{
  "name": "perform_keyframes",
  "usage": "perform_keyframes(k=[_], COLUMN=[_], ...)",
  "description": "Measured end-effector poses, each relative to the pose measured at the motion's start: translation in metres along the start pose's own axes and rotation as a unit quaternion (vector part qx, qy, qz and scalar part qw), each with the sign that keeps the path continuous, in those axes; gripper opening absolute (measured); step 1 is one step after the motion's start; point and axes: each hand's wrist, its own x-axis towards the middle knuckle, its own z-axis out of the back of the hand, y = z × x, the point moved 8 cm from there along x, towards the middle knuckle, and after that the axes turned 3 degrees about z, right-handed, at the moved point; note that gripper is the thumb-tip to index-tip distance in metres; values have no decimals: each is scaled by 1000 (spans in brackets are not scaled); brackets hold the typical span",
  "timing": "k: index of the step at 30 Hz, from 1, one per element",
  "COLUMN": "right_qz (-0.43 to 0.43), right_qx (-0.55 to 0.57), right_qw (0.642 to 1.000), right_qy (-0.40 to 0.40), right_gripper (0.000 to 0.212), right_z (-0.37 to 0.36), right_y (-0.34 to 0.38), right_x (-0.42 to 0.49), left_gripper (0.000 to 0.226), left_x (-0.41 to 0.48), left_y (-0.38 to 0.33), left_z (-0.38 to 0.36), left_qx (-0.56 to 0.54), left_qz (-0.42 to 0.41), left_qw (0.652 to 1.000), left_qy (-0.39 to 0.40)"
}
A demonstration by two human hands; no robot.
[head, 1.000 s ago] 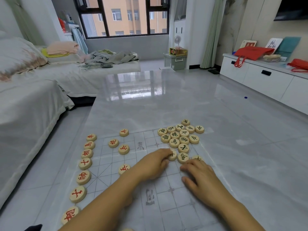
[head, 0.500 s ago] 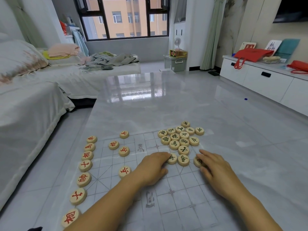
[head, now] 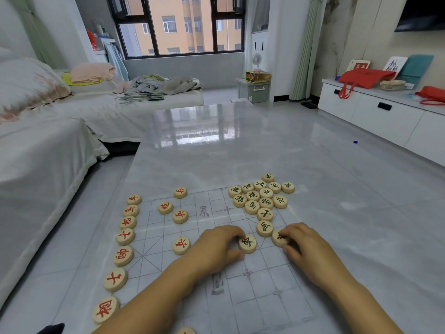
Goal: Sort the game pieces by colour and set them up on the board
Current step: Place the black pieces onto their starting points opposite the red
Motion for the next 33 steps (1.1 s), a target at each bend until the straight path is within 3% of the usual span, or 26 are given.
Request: perform_keyframes(k=[4,8,14,18,21,24,33], right_qz=[15,44,-19,-62,-73,-73,-62], right_qx=[10,42,50,48,36,22,-2], right_qw=[1000,997,998,996,996,997,998], right_qy=[7,41,-18,-30,-27,-15,26], right_gripper=[35,44,36,36,37,37,37], right_z=[-5,-14,6,14,14,12,10], right_y=[10,25,-2,-16,-19,-19,-16], right_x=[-2,-4,0,-1,0,0,1], left_gripper=[61,49,57,57,54,50,46], left_x=[10,17,24,27,32,44,60], left_y=[-8,-7,0,-25,-50,-46,-9], left_z=[-3,-7,2,-4,-28,-45,-21], left_qx=[33,80,46,25,69,135,153], left_qz=[26,24,34,-16,-59,-48,-42], left_qw=[999,996,997,997,995,990,987], left_qy=[-15,-8,-43,-69,-33,7,-31])
